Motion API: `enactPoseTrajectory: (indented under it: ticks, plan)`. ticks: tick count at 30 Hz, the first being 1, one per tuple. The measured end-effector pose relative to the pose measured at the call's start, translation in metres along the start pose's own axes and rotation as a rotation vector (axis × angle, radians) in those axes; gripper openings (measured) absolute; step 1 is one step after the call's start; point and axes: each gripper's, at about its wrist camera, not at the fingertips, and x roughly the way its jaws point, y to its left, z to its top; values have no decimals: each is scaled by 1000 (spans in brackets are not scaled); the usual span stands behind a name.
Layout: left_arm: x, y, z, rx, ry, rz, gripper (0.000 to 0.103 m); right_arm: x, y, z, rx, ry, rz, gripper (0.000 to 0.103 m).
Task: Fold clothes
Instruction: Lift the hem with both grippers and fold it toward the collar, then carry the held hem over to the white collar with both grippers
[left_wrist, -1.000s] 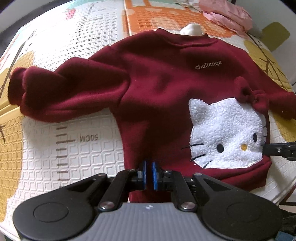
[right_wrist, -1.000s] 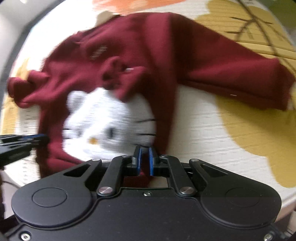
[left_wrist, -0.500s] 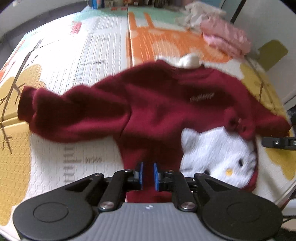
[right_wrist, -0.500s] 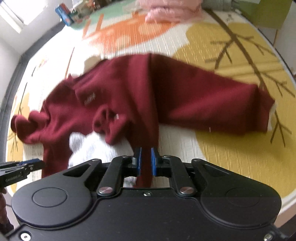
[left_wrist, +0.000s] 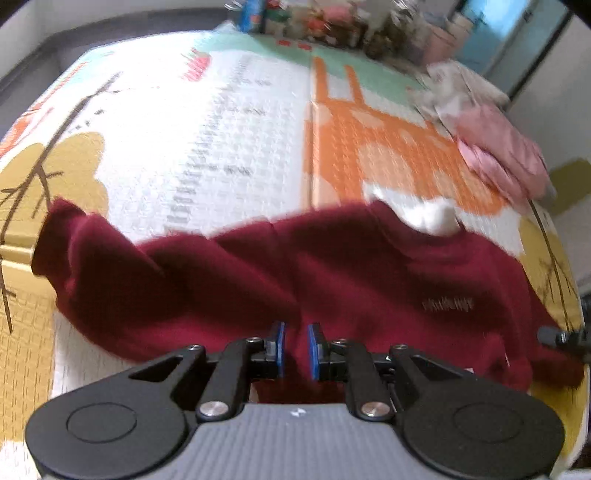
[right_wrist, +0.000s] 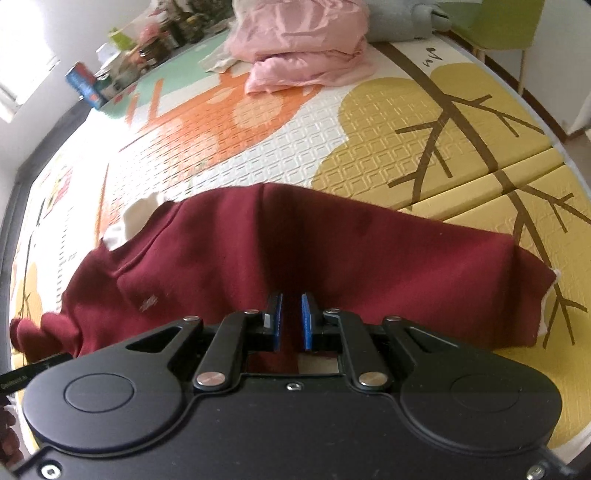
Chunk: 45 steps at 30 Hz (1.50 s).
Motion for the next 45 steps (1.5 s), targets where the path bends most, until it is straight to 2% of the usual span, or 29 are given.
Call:
enactPoseTrajectory:
  ticks: [6,11,20,30,34,39,42,45]
  plan:
    - [17,27,27,-99,-61,-1,16,22,-9,8,40,16,-28,10]
    - [28,45,35,-151,-22,45,16,31,-16,11,59,24,-47,10]
    - [24,66,19,-163,1,88,15,34,-25,14,54,24,-66,6]
    - [2,109,12,-275,-46,136,13,34,-38,16,52,5,-101,3]
    - [-7,121,10,-272,-70,259,14,34,-35,16,38,2,-118,3]
    - [-11,145,0,-314,-56,295,14,34,-30,16,18,-2,-144,3]
    - [-13,156,-7,-348,-54,279,14,35,-29,15,16,-3,-152,3]
    - [-18,163,-11,-359,-69,296,14,35,-28,15,12,-9,-156,3]
